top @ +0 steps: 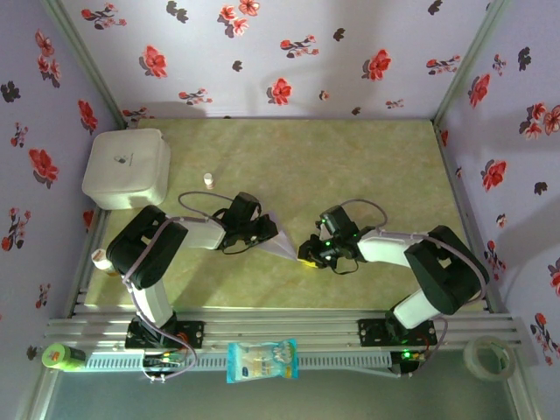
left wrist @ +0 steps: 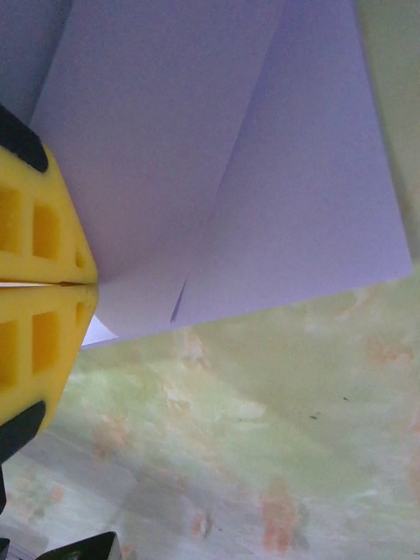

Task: Fold a paper plane with a square sheet of paper (pick it up from the middle)
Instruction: Turn over the paper at the center of the table.

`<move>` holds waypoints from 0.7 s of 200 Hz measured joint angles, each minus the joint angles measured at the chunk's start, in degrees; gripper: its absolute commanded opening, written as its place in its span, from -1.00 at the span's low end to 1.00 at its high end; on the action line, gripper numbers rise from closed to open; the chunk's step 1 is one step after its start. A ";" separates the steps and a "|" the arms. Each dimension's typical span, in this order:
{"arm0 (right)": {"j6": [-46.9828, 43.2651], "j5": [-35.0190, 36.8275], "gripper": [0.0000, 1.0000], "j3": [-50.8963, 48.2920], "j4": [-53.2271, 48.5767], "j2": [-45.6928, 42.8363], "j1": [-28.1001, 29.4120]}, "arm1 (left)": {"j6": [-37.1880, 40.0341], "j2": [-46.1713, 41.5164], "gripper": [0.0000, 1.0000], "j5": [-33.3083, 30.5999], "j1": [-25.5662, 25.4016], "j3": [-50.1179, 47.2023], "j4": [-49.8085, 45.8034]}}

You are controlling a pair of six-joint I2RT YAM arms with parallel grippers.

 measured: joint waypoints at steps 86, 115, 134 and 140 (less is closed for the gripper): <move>0.02 0.20 -0.51 0.00 -0.35 -0.15 0.00 | -2.14 0.00 -0.82 1.79 0.98 -2.08 4.13; 0.02 0.20 -0.51 0.00 -0.35 0.09 0.00 | -2.78 0.00 -0.83 1.99 1.14 -2.54 4.98; 0.04 0.22 -0.50 0.00 -0.35 0.11 -0.02 | -2.97 0.00 -0.83 2.01 1.14 -2.60 5.16; 0.04 0.24 -0.50 0.00 -0.35 0.11 -0.02 | -2.97 0.00 -0.83 2.01 1.14 -2.62 5.18</move>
